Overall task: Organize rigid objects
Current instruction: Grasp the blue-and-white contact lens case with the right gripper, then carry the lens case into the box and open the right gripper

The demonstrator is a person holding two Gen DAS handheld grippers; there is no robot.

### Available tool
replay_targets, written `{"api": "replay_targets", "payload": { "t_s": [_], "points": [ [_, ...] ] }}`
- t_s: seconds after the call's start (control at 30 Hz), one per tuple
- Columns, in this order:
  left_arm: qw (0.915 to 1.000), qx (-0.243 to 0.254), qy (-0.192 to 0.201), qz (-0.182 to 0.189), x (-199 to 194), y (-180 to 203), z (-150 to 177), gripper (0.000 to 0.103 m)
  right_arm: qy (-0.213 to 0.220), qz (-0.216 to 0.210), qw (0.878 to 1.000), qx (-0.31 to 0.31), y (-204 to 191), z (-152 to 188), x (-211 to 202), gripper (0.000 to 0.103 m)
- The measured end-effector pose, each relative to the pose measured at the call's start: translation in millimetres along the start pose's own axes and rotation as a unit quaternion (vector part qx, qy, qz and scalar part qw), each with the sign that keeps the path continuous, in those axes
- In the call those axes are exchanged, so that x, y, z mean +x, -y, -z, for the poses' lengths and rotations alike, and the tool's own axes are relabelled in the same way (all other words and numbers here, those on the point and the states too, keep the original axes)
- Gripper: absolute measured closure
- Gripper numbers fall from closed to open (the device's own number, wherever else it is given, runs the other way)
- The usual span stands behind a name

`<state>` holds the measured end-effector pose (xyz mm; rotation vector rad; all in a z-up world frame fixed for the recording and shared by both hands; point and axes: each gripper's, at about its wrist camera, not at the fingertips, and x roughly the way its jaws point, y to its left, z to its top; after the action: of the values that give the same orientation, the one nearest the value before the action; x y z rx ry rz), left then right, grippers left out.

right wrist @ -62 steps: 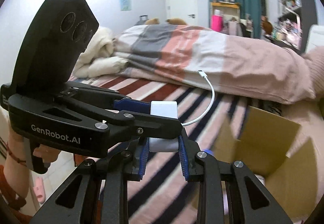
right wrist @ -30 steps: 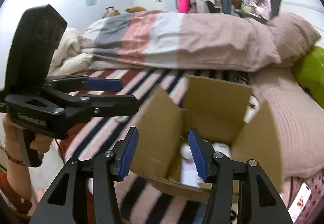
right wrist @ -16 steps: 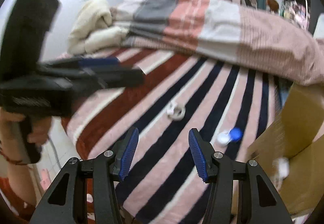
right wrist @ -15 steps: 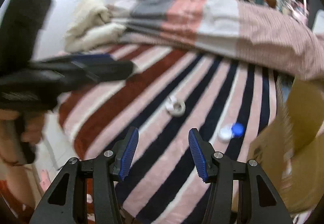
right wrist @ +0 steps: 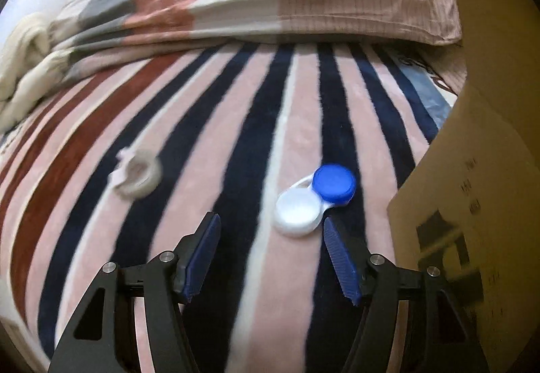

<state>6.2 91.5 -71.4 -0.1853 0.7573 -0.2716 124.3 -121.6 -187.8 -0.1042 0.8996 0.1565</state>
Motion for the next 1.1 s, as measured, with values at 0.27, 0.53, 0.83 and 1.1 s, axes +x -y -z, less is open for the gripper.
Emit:
{"api": "replay_targets", "payload": {
  "t_s": [0.27,0.53,0.83,1.1],
  "points": [
    [1.0,0.003,0.001,0.002,-1,3,-4,0.024,0.013,-0.017,1.0,-0.015,2,-6,-1,0.077],
    [0.9999,0.015,-0.006,0.004,3,13,-6,0.024,-0.022,-0.206,0.97,-0.126,-33,18,-39,0.077],
    [0.9997,0.022,-0.014,0.001,5,20,-7,0.024,-0.029,-0.162,0.974,-0.153,-43,39,-33,0.055],
    [0.9993,0.029,-0.025,0.001,9,29,-9,0.024,0.012,-0.152,0.975,-0.158,-40,30,-46,0.077]
  ]
}}
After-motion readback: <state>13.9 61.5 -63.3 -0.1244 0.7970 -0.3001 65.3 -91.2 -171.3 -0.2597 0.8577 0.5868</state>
